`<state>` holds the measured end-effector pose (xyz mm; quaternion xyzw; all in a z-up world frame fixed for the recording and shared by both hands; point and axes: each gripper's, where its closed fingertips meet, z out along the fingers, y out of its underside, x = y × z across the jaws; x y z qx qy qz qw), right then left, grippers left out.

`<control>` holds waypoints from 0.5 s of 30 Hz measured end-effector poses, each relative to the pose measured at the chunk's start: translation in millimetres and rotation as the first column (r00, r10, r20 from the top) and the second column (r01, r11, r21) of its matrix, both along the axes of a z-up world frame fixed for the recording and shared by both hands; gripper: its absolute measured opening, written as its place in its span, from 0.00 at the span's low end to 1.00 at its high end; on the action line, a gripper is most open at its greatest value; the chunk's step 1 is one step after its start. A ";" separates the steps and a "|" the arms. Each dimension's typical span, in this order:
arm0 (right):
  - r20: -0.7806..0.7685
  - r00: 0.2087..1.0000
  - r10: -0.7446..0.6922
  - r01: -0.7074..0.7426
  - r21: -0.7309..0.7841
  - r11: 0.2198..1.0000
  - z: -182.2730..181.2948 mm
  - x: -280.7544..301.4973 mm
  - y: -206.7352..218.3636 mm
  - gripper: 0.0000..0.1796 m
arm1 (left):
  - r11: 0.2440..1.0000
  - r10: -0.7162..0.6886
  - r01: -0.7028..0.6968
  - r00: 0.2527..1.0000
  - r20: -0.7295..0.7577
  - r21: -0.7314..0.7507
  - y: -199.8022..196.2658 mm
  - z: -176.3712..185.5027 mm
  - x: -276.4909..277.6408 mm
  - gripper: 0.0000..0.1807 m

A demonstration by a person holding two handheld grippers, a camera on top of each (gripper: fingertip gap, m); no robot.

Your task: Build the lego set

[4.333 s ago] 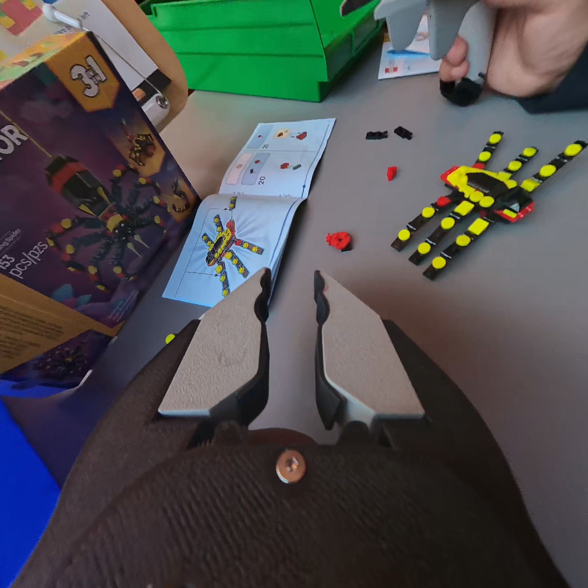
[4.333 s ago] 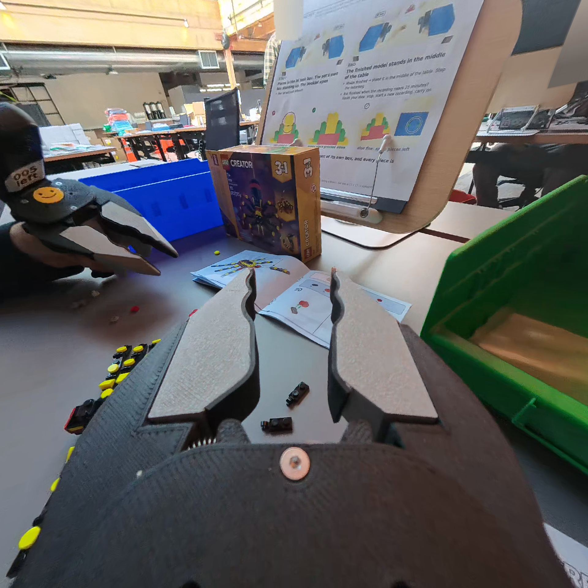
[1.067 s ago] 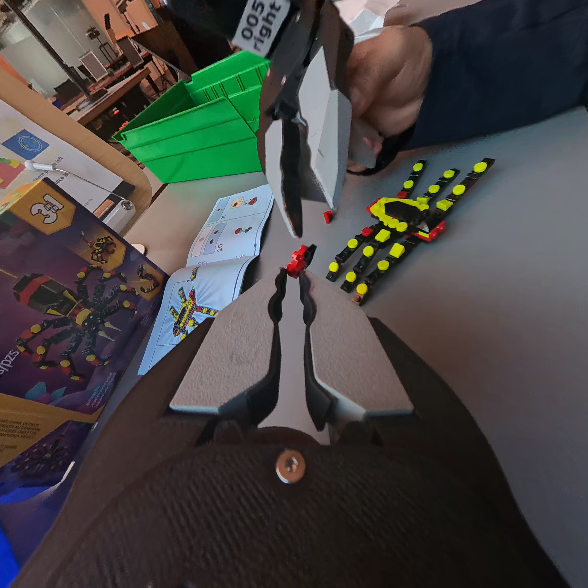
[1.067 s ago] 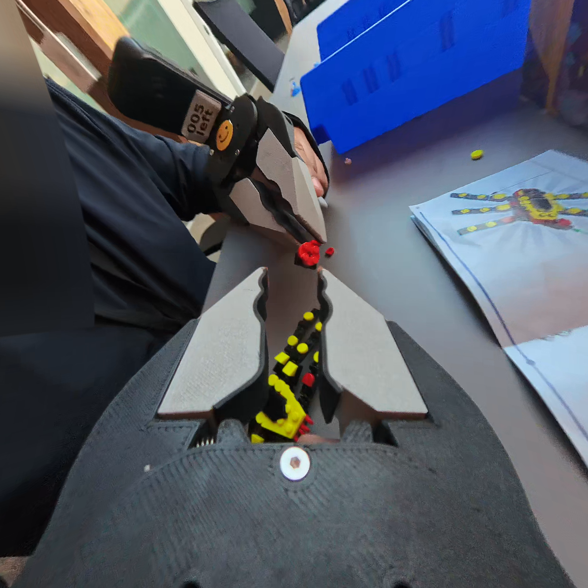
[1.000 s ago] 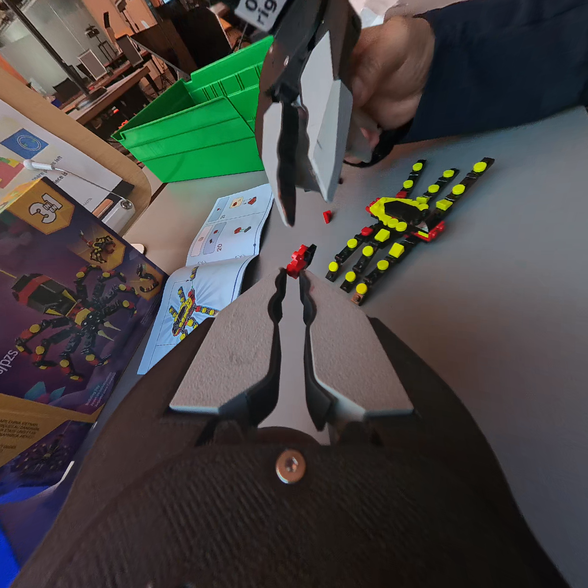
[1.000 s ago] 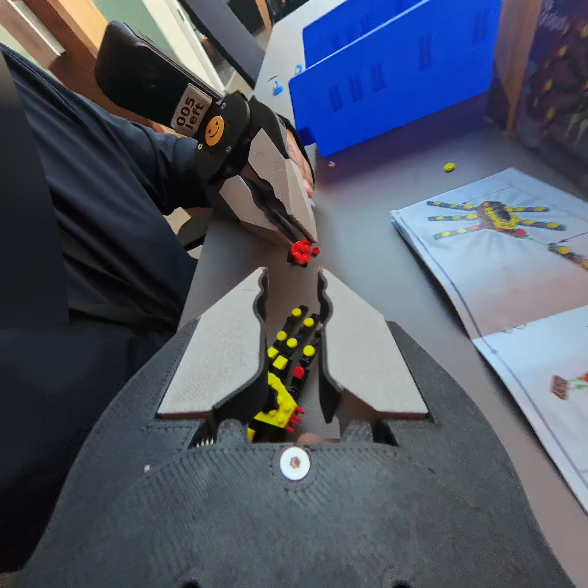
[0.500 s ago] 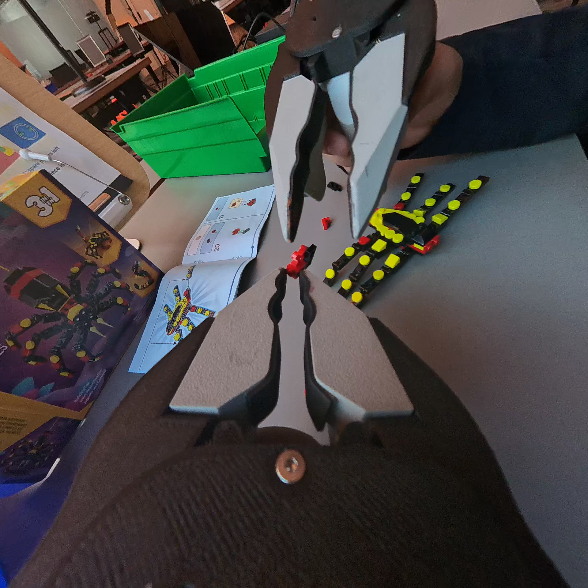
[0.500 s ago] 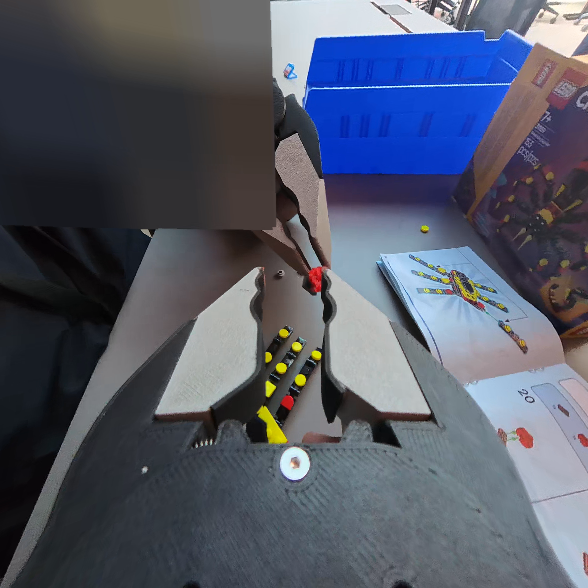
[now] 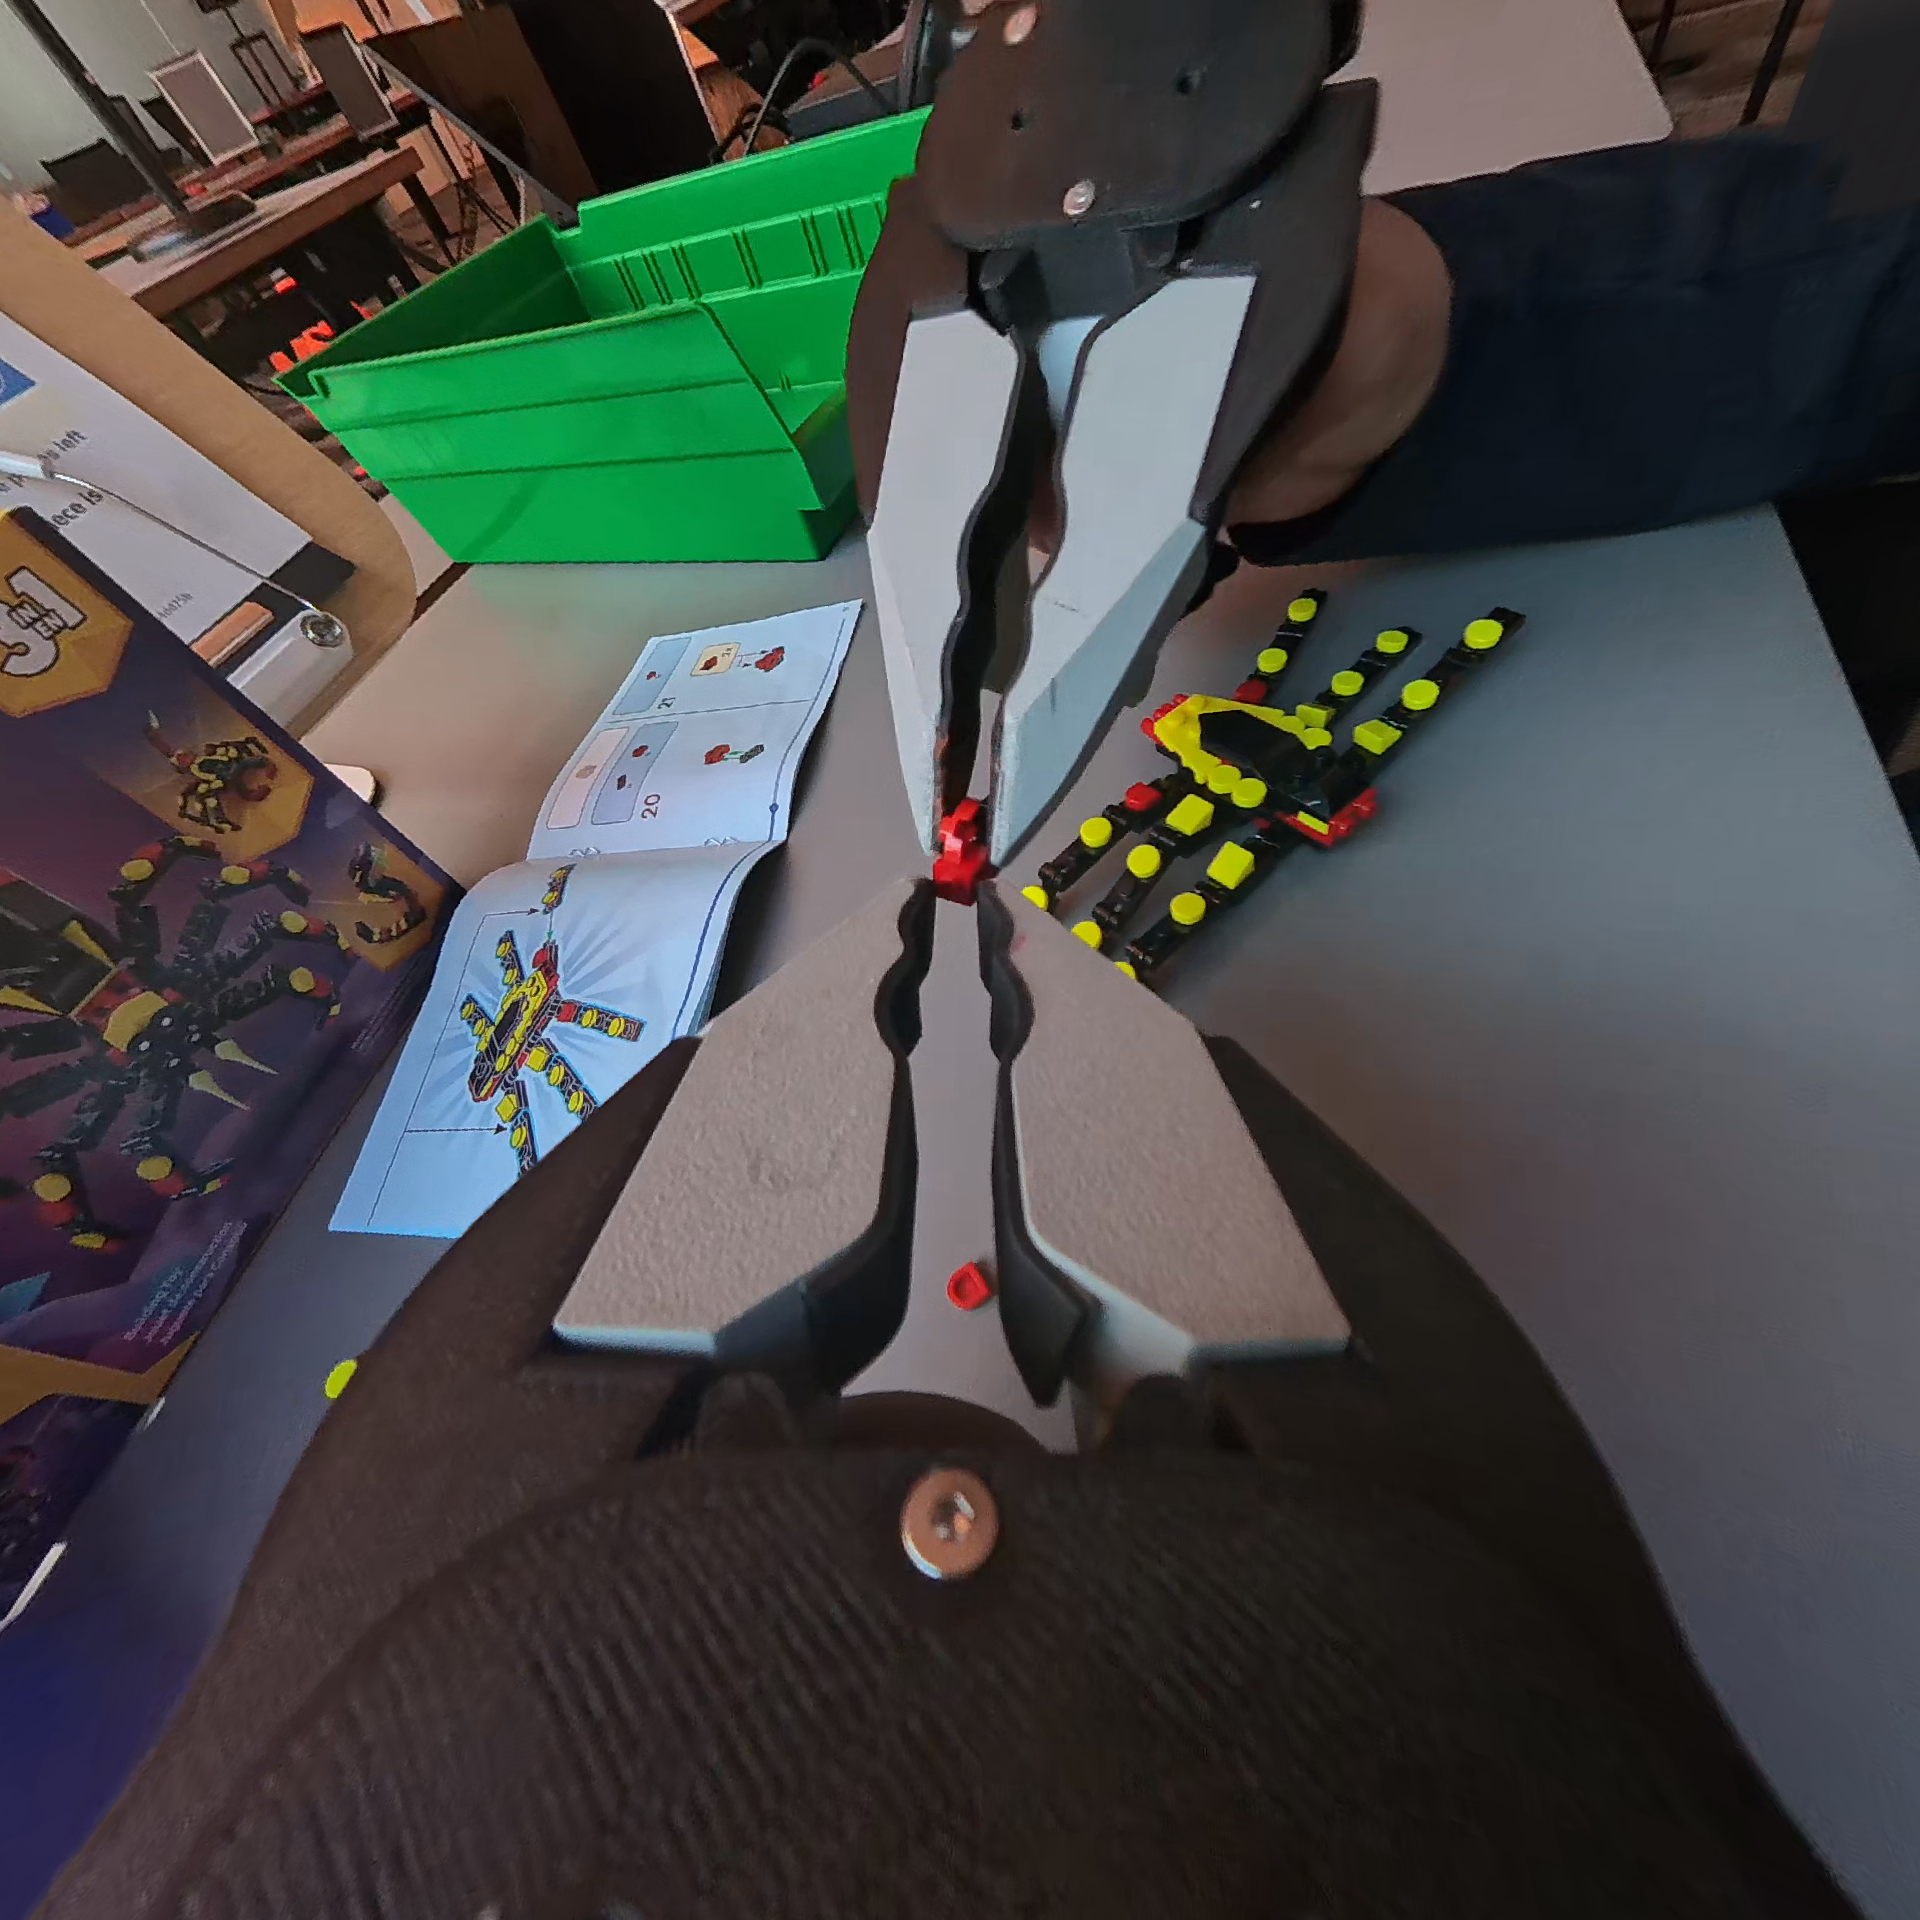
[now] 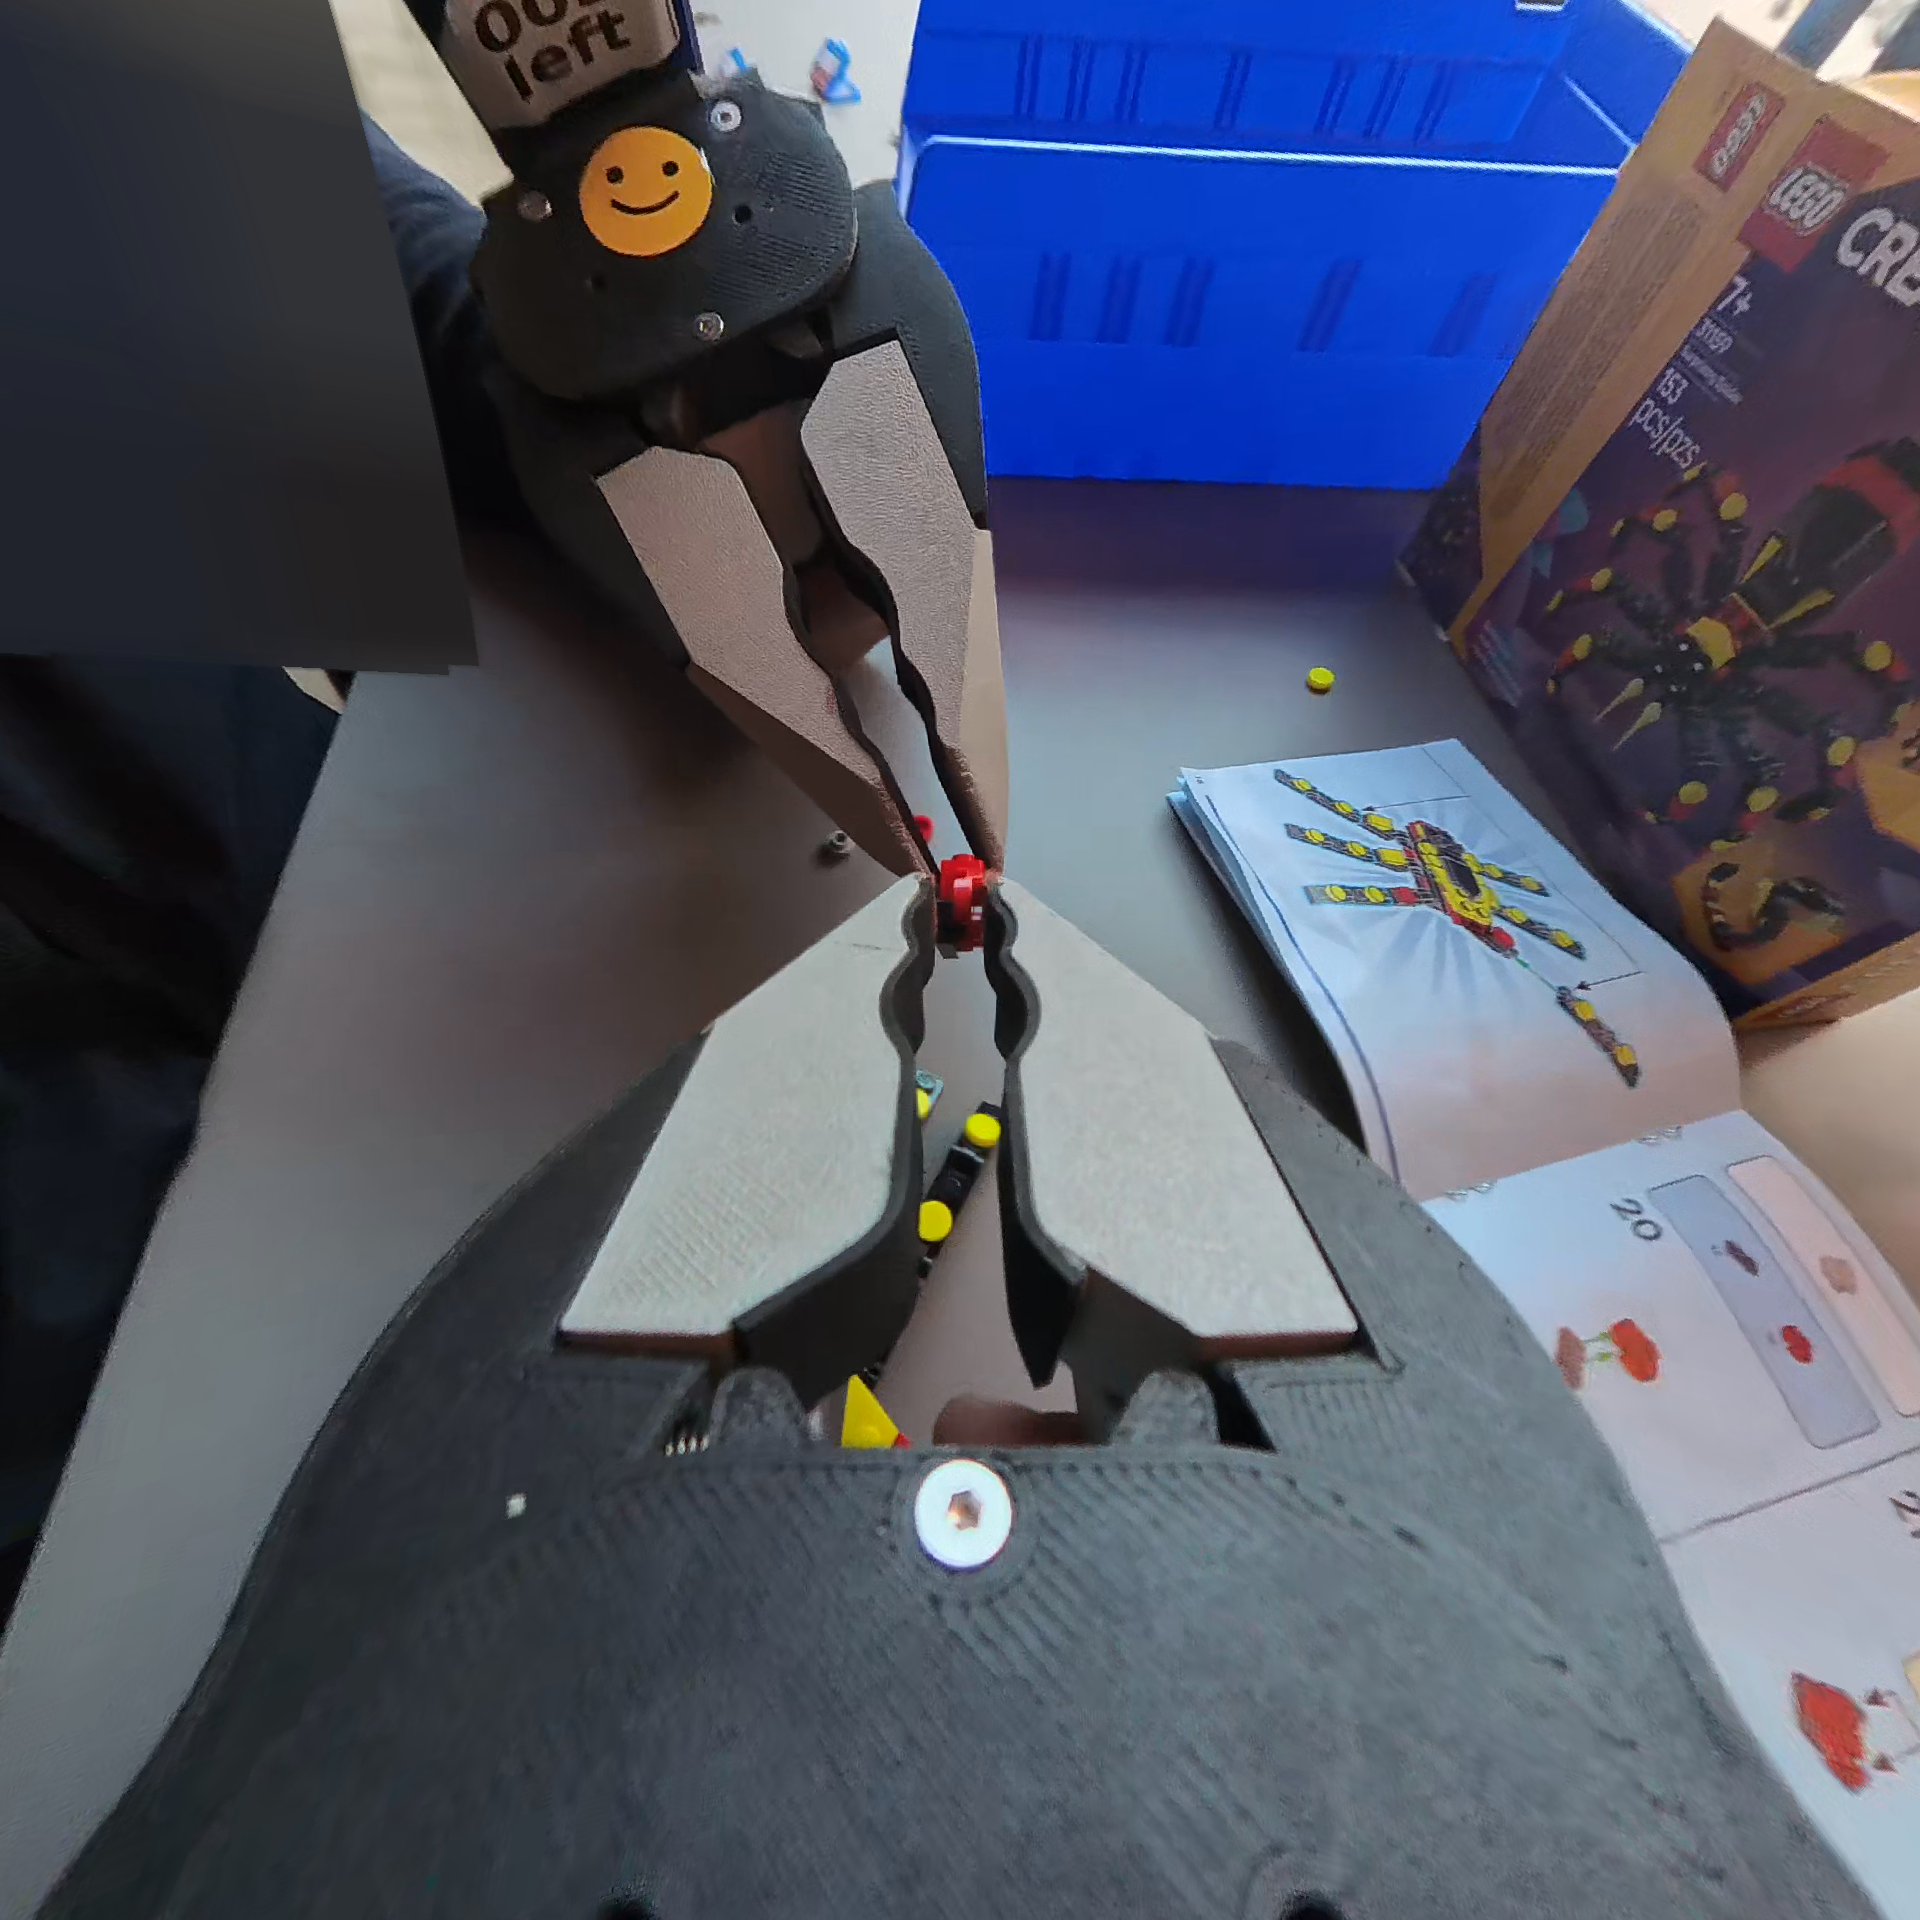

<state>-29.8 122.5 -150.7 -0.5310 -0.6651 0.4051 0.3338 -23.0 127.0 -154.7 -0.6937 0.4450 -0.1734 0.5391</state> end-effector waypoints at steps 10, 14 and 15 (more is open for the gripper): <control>-0.067 0.997 0.044 -0.053 -0.128 0.990 10.8 5.6 0.4 0.03 | 0.999 -0.038 0.038 0.999 0.031 0.002 -6.2 7.1 0.5 0.02; -0.053 0.997 0.054 -0.057 -0.068 0.996 8.5 4.3 -3.4 0.03 | 0.998 -0.058 0.060 0.996 0.066 -0.031 -8.9 7.4 3.5 0.04; -0.050 0.997 0.054 -0.057 -0.055 0.997 7.9 4.0 -3.8 0.03 | 0.998 -0.055 0.057 0.996 0.068 -0.036 -8.4 7.0 3.1 0.03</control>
